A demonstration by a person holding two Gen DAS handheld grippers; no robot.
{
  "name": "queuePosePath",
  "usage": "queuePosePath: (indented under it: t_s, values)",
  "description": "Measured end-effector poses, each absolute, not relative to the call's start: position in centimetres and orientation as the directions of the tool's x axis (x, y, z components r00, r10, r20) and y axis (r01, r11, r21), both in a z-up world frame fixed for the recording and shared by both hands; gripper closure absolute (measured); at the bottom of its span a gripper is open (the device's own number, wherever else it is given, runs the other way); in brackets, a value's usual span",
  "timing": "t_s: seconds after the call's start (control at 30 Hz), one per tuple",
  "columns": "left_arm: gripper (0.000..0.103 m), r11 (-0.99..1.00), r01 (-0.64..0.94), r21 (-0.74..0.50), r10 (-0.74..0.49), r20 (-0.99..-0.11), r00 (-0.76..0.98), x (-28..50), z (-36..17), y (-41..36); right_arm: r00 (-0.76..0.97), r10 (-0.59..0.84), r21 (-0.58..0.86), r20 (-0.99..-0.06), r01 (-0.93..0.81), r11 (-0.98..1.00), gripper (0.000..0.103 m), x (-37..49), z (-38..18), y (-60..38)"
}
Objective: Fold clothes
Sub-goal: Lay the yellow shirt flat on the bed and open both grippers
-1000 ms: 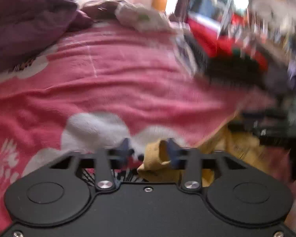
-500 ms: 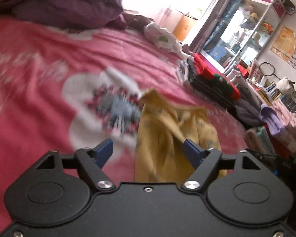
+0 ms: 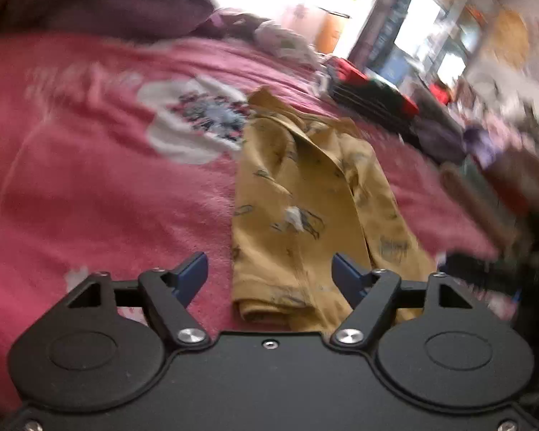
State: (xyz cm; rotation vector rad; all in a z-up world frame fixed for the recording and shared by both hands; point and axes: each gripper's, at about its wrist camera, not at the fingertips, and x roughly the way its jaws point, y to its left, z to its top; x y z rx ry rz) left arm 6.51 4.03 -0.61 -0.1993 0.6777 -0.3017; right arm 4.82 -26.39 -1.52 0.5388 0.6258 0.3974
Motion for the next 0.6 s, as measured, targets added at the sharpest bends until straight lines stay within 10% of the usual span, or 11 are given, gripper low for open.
queuePosePath:
  t_s: [0.43, 0.6]
  values:
    - [0.071, 0.940, 0.337, 0.045, -0.244, -0.601, 0.761, 6.7, -2.8, -1.4, 0.753, 0.445, 0.446, -0.485, -0.225, 0.866, 0.033, 4.5, -2.8, -23.4]
    - [0.096, 0.978, 0.176, -0.110, -0.206, -0.607, 0.767, 7.4, -2.3, 1.9, 0.757, 0.417, 0.375, -0.503, -0.243, 0.895, 0.033, 4.1, -3.0, -22.6]
